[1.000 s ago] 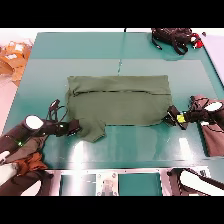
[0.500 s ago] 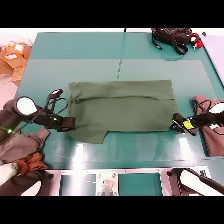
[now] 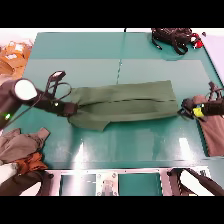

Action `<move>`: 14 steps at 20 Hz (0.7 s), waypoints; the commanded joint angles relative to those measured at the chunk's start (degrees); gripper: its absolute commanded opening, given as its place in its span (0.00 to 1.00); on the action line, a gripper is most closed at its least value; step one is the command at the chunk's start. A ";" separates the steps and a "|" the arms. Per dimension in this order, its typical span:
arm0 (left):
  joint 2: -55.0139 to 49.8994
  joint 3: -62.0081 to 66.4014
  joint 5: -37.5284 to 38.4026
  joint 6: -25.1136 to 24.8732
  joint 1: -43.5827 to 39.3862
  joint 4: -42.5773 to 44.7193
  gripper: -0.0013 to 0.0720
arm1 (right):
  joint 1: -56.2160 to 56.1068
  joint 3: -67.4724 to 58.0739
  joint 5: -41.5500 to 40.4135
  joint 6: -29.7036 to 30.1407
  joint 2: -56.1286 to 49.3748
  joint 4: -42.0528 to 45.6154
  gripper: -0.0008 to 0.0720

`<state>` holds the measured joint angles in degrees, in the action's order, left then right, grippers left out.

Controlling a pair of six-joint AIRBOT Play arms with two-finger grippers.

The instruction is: Fold the shirts.

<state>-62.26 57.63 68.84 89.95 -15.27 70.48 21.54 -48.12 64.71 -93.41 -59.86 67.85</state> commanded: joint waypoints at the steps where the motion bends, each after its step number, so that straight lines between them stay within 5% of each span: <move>1: -10.25 9.62 -2.89 -1.97 0.72 0.61 0.05 | -3.17 -8.70 -5.20 0.63 -7.63 -2.95 0.04; 9: -36.09 33.75 -11.26 -3.41 3.23 1.03 0.05 | -7.56 -39.34 -9.44 0.92 -42.07 -5.44 0.06; 10: -38.05 35.41 -12.87 -2.82 3.28 1.29 0.06 | -7.48 -43.58 -9.64 1.05 -45.35 -5.95 0.27; 11: -39.23 36.57 -13.70 -1.75 3.74 1.49 0.50 | -6.99 -47.69 -9.11 1.11 -47.71 -5.90 0.70; 12: -39.47 37.18 -14.53 0.13 4.24 1.73 1.00 | -6.21 -50.75 -8.07 2.91 -48.63 -5.84 0.81; 14: -39.30 39.06 -14.69 1.70 6.03 1.95 0.99 | -3.78 -54.86 -4.55 8.59 -48.65 -5.62 0.81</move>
<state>-99.22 93.06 56.97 89.19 -10.74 72.10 15.86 -94.96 57.14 -90.08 -104.51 62.54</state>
